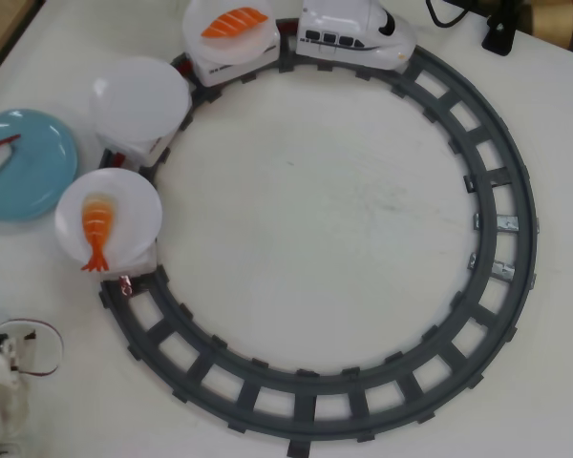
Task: Pick up the sushi from the Shinkansen and put it on the blue dish
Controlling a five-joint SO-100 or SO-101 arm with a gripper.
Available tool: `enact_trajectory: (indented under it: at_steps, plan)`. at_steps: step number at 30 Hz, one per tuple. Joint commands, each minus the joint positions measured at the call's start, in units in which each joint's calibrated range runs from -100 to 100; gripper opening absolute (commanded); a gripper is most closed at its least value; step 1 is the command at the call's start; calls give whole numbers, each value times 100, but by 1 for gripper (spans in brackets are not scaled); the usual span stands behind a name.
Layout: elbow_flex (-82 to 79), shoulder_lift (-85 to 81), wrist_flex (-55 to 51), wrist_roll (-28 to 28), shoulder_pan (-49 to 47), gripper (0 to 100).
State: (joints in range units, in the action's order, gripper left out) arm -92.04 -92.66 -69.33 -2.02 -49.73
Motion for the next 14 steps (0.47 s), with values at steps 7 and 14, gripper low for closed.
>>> enact_trajectory:
  at_steps: [7, 14]
  plan:
    - [-84, -543, -392, -44, 35, 3]
    - [-84, -543, -392, -44, 35, 3]
